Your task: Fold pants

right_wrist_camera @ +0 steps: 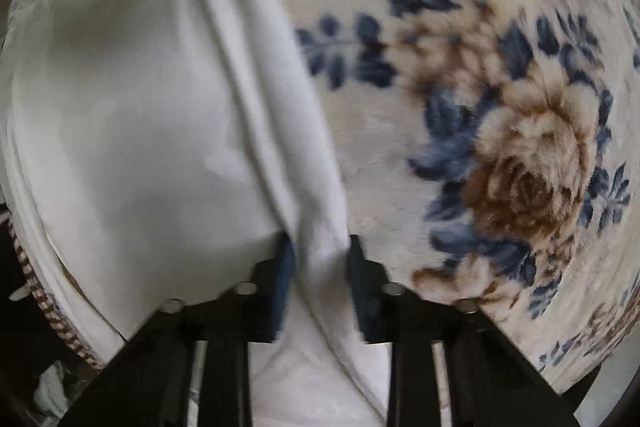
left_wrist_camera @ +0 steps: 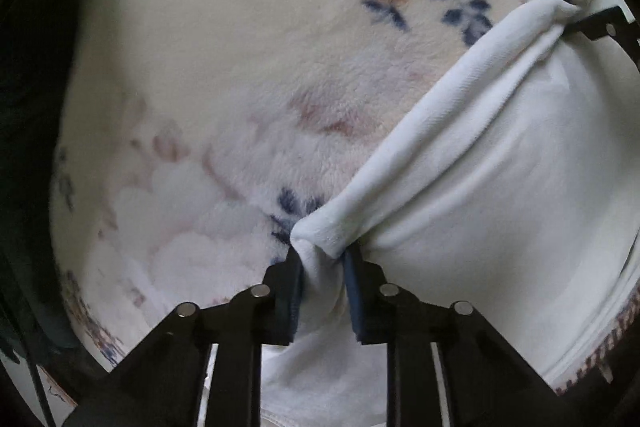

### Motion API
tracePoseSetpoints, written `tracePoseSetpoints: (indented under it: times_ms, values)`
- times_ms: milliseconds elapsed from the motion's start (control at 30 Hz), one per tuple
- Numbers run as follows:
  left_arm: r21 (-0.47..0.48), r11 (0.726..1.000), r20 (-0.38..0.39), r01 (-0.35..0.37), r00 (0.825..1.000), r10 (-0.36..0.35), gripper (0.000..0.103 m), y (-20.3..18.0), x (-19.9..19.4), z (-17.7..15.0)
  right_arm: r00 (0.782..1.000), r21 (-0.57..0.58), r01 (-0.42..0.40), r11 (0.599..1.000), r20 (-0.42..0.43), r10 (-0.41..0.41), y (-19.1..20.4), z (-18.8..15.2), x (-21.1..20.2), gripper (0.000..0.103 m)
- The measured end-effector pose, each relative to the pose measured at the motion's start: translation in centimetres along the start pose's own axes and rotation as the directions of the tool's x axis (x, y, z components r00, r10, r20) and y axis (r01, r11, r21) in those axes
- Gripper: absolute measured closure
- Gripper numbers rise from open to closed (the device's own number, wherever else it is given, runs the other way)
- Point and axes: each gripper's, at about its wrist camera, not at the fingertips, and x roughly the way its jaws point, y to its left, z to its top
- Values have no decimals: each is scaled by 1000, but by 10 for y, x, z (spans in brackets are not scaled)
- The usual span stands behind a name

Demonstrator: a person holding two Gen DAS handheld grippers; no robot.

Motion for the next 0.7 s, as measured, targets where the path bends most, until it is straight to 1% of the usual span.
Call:
tracePoseSetpoints:
  times_ms: [67,100,133,167,200,233,267,300,333,367,400,433,467,500,533,567,600,633,667,700]
  values:
    - [-18,1000,36,-12,999,12,89,-1,-8,-8,999,20,34,999,36,-35,4,-10,-5,89]
    - [-31,1000,43,-2,999,4,90,-1,-11,-11,998,28,39,999,54,-40,8,-18,-7,90]
    - [-45,999,61,-8,998,11,90,-1,-16,-16,996,30,58,998,69,-60,9,-26,-9,91]
    - [-57,998,69,-1,998,5,90,0,-20,-19,993,44,68,997,90,-72,14,-30,-13,95]
    - [-65,998,72,2,997,3,90,0,-23,-22,992,57,61,997,104,-67,22,-30,-19,96]
    - [-78,997,92,-6,996,14,90,0,-28,-25,989,58,83,995,119,-89,29,-36,-21,96]
    - [-85,996,90,10,996,-2,91,-2,-31,-30,986,59,96,994,132,-103,30,-40,-29,96]
    - [-98,995,106,-6,994,16,91,-5,-36,-36,985,61,88,994,140,-96,33,-44,-33,97]
    - [-103,995,116,-9,993,21,91,-8,-40,-41,980,64,110,992,160,-119,37,-48,-40,97]
    - [-107,994,117,4,993,8,91,-12,-44,-46,979,69,105,992,167,-115,40,-50,-46,97]
    - [-122,992,136,-10,990,27,91,-17,-54,-49,978,70,106,992,173,-117,42,-56,-52,97]
    - [-124,992,139,-3,990,20,91,-21,-57,-53,973,72,126,989,185,-138,47,-59,-57,97]
    - [-136,991,153,2,988,19,91,-25,-63,-59,973,74,117,990,190,-129,52,-64,-61,97]
    - [-154,988,177,0,984,28,91,-30,-70,-67,970,79,122,989,202,-136,58,-70,-67,97]
    - [-165,986,189,16,982,16,91,-34,-76,-76,967,78,132,988,211,-146,66,-78,-72,97]
    - [-181,983,210,19,977,20,91,-36,-84,-85,966,75,129,989,217,-142,76,-81,-75,97]
    - [-200,979,236,29,971,20,91,-45,-93,-100,961,79,132,988,233,-147,86,-87,-79,97]
    - [-208,977,246,44,969,9,91,-52,-96,-110,957,87,131,988,249,-149,101,-85,-83,97]
    - [-231,971,275,61,961,5,92,-61,-103,-129,955,90,124,988,260,-143,118,-83,-90,97]
    - [-246,966,290,77,957,-2,92,-81,-105,-152,949,84,117,990,284,-137,141,-94,-95,97]
